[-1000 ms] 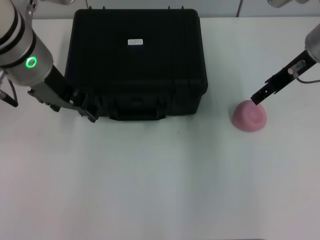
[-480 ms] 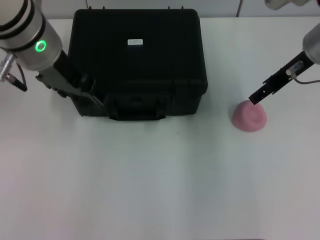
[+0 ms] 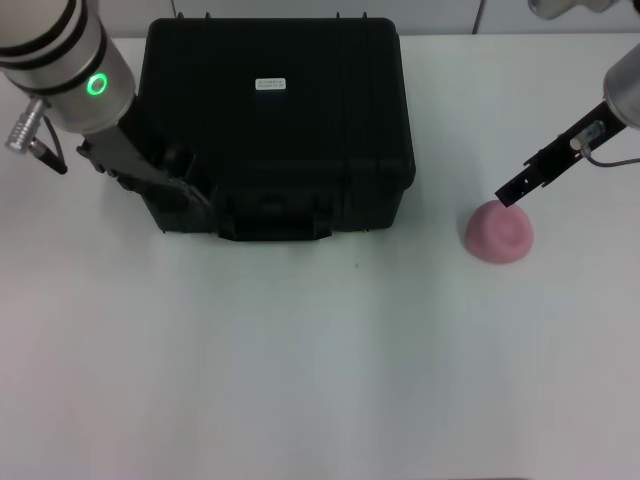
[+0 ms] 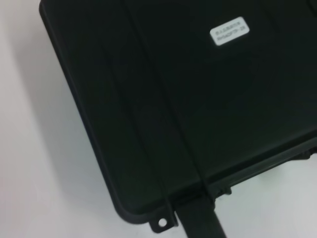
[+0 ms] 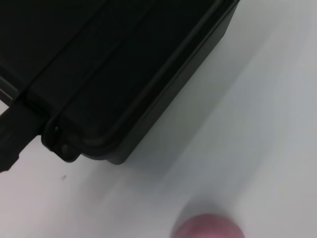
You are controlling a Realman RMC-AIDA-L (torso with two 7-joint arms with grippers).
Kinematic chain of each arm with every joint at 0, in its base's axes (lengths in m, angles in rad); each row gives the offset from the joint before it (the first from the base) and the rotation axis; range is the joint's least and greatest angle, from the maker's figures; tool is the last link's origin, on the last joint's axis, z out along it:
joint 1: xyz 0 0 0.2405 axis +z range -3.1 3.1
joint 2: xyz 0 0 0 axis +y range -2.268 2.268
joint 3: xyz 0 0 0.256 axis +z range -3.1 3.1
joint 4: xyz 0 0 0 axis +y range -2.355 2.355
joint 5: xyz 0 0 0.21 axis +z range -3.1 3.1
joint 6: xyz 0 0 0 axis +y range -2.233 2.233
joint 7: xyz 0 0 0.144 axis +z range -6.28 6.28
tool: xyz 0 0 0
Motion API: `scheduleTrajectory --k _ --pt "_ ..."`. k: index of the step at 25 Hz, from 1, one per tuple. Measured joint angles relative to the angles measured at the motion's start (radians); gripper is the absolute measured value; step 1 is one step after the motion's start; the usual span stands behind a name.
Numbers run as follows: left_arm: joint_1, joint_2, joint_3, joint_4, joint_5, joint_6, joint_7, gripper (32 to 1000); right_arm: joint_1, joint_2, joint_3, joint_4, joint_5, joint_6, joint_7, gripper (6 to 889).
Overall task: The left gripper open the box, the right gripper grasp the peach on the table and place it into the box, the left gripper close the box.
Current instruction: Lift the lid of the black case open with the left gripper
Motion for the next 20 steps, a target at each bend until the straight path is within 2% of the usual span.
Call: scheduleTrajectory --k 5,6,7,13,20 --pt "-0.009 -0.0006 0.003 -0.024 -0.003 0.021 -0.010 880 -0.001 0.006 0.000 0.000 0.000 -0.010 -0.010 802" --pt "-0.023 -0.0007 0.004 -0.055 -0.003 0.024 -0.010 880 -0.001 0.007 0.000 0.001 0.000 -0.011 -0.012 802" --pt "-0.023 -0.0007 0.004 -0.055 -0.003 0.024 -0.010 880 -0.001 0.007 0.000 0.001 0.000 -0.011 -0.012 801" --pt "-0.069 -0.0010 0.011 -0.145 -0.004 0.051 -0.008 880 -0.001 0.007 0.000 0.000 0.000 -0.014 -0.013 799" --pt "-0.080 -0.0010 0.030 -0.155 -0.003 0.081 -0.010 880 0.001 0.008 0.000 0.000 0.000 -0.014 -0.014 796"
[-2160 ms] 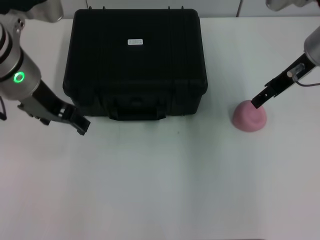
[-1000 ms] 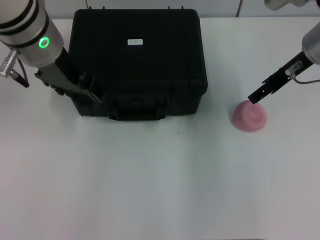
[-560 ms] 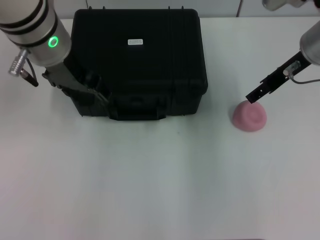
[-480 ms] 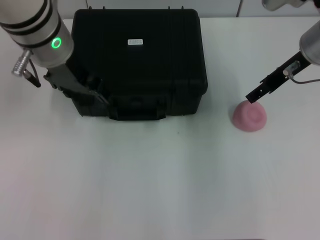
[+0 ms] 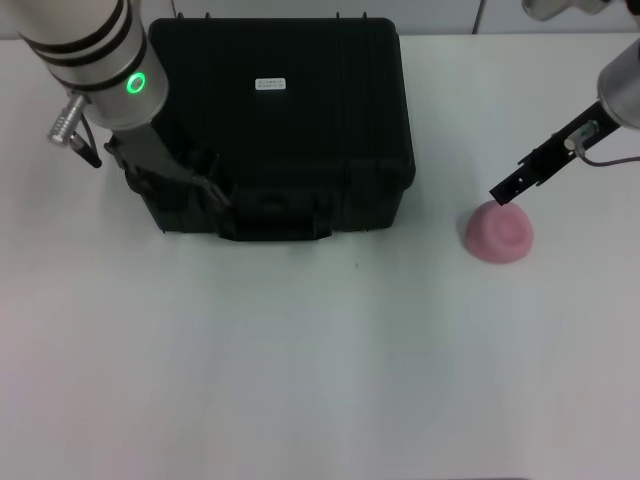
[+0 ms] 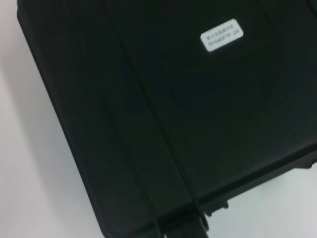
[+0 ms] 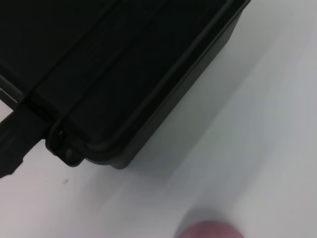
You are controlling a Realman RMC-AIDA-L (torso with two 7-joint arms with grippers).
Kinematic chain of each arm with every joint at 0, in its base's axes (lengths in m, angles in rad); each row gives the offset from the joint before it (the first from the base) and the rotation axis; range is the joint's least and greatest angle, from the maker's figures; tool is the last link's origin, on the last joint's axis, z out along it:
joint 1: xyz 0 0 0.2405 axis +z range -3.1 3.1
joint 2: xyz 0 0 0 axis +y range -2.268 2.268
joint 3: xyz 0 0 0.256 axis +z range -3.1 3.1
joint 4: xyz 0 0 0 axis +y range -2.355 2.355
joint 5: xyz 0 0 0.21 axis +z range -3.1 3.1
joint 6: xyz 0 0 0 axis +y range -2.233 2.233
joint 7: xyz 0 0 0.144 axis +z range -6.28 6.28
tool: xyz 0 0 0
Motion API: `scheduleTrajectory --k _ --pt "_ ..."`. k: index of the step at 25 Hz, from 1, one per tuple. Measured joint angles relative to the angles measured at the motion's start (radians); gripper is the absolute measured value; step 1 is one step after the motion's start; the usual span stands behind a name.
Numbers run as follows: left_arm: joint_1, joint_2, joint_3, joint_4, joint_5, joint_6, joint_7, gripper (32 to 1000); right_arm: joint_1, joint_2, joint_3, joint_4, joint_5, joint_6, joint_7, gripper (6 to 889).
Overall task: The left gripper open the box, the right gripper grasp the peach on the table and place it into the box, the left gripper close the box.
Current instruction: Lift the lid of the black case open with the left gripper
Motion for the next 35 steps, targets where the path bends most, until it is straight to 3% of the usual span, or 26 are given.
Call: scheduleTrajectory --k 10,18,26,35 --pt "-0.030 0.0022 0.003 -0.140 0.009 0.079 0.014 880 -0.002 -0.001 0.000 0.010 0.018 -0.016 -0.010 791" --pt "-0.028 0.0019 0.003 -0.152 0.010 0.097 0.026 880 -0.002 -0.001 0.000 0.012 0.022 -0.023 -0.012 788" --pt "-0.031 0.0021 0.013 -0.209 0.010 0.141 0.028 880 -0.002 -0.001 0.000 0.012 0.023 -0.025 -0.012 784" --pt "-0.031 0.0009 0.016 -0.218 0.006 0.149 0.056 880 -0.004 -0.001 0.000 0.013 0.024 -0.036 -0.012 780"
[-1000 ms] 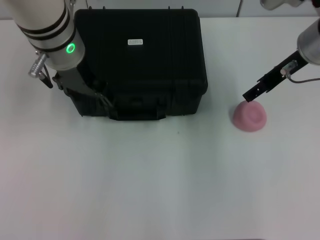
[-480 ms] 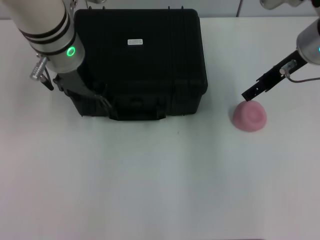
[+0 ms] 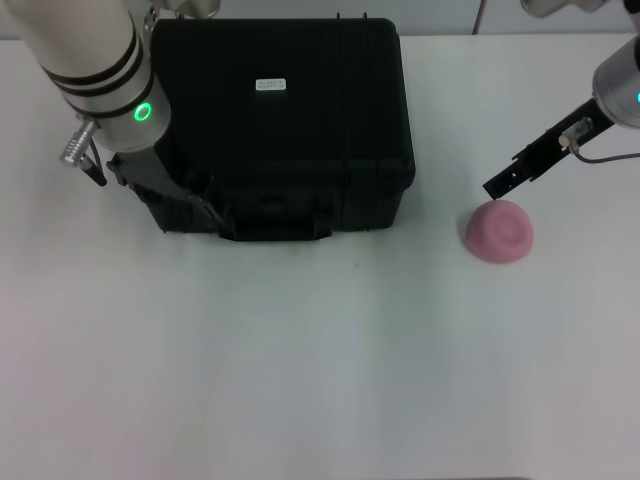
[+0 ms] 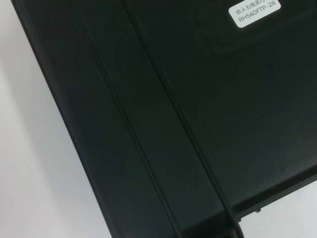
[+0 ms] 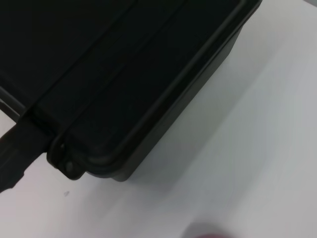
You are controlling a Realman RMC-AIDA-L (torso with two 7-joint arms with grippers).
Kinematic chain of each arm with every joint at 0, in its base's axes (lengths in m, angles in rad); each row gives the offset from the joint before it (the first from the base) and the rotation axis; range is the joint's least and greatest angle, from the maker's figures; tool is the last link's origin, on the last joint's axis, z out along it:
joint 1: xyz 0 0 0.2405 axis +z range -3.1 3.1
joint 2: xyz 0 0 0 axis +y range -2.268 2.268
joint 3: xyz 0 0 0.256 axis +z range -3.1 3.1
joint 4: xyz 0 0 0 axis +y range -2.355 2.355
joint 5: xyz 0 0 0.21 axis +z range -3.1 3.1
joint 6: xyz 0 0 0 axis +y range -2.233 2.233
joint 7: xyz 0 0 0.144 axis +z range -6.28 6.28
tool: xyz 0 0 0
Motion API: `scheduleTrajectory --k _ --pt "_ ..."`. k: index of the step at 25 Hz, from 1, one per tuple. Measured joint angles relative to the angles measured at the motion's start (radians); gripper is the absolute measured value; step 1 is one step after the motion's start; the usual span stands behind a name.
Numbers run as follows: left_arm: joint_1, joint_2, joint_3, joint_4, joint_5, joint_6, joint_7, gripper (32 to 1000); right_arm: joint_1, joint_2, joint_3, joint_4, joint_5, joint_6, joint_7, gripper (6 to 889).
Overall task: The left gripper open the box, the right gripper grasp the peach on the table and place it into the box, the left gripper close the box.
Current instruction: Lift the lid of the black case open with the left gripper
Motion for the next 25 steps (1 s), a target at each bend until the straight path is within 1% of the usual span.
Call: scheduleTrajectory --k 3,7,10,15,16,18,20,22,25 --pt "0.004 0.0005 -0.006 0.000 -0.007 0.007 0.007 880 -0.002 0.000 0.000 0.001 0.001 0.000 0.000 779" --pt "0.009 0.0039 -0.011 0.002 -0.016 0.009 0.010 880 -0.007 0.000 0.000 0.001 0.002 -0.001 -0.001 777" --pt "0.011 0.0039 -0.012 0.004 -0.016 0.010 0.011 852 -0.009 0.000 0.000 0.001 0.002 -0.003 -0.001 776" --pt "0.012 0.0039 -0.014 0.005 -0.017 0.010 0.010 836 -0.010 0.000 0.000 0.001 0.003 -0.003 -0.001 774" --pt "0.012 0.0039 -0.021 0.005 -0.017 0.010 0.009 832 -0.010 0.000 0.000 0.001 0.003 -0.003 -0.001 773" --pt "0.012 0.0035 -0.048 0.005 -0.020 0.007 0.011 826 -0.010 0.000 0.000 0.001 0.003 -0.003 -0.001 773" --pt "0.012 0.0044 -0.080 -0.003 -0.037 0.006 0.017 819 -0.009 0.000 0.000 0.001 0.004 -0.003 -0.002 772" --pt "0.012 0.0062 -0.102 -0.012 -0.055 0.006 0.023 810 -0.009 0.000 0.000 0.001 0.011 -0.003 -0.003 771" --pt "0.012 0.0064 -0.116 -0.017 -0.059 0.005 0.027 791 -0.009 0.000 0.000 0.001 0.015 -0.003 -0.003 769"
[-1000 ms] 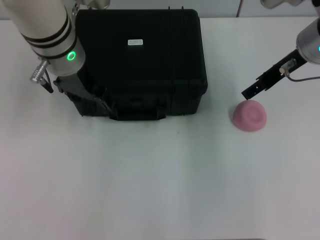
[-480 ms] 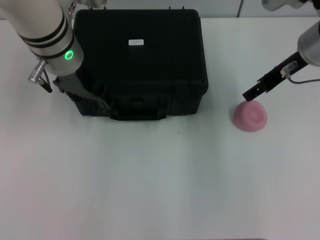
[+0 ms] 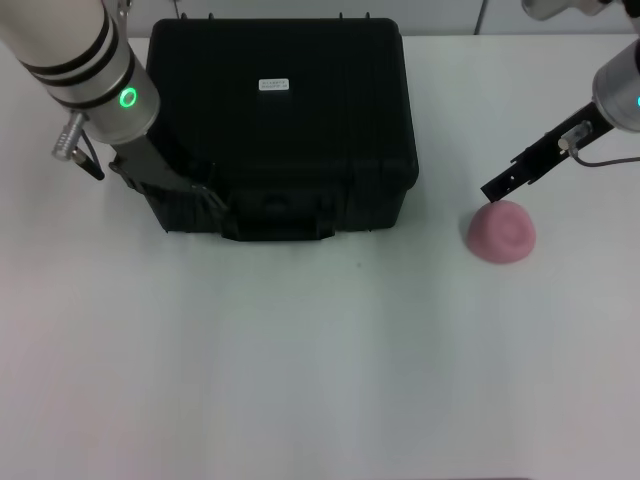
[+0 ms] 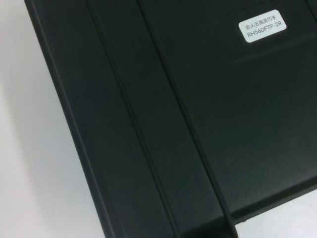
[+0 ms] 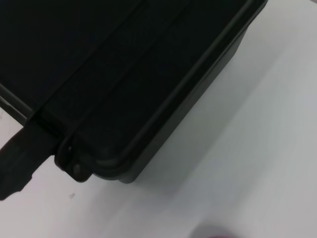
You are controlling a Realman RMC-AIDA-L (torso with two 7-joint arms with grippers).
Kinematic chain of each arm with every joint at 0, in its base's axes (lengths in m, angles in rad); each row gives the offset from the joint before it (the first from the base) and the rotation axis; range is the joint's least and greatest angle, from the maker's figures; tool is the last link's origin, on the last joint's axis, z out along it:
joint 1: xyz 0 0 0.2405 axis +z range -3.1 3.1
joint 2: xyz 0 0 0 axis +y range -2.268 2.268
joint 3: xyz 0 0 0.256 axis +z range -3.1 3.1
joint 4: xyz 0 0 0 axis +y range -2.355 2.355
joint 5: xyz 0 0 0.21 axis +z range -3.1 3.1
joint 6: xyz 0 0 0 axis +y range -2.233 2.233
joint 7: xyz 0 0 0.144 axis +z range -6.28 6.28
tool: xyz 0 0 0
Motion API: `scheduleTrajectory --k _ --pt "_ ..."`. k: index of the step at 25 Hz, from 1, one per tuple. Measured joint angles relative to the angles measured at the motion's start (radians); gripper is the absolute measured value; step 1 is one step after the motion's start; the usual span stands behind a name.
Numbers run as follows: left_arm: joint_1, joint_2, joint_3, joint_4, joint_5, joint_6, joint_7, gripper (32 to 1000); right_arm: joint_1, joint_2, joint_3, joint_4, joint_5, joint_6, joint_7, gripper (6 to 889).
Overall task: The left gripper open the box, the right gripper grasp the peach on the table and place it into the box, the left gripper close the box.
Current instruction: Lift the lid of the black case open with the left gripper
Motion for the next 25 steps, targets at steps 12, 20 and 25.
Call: scheduleTrajectory --k 12,20,25 --pt "0.002 0.0016 -0.002 0.001 0.013 -0.016 -0.005 778 -0.001 0.000 0.000 0.000 0.001 0.000 0.000 764" --pt "0.006 0.0017 -0.004 0.049 0.027 -0.060 -0.008 695 -0.003 -0.002 0.000 0.009 0.001 -0.008 0.000 761" --pt "0.006 0.0021 -0.004 0.094 0.034 -0.080 -0.013 614 -0.003 -0.002 0.000 0.011 0.001 -0.009 -0.004 759"
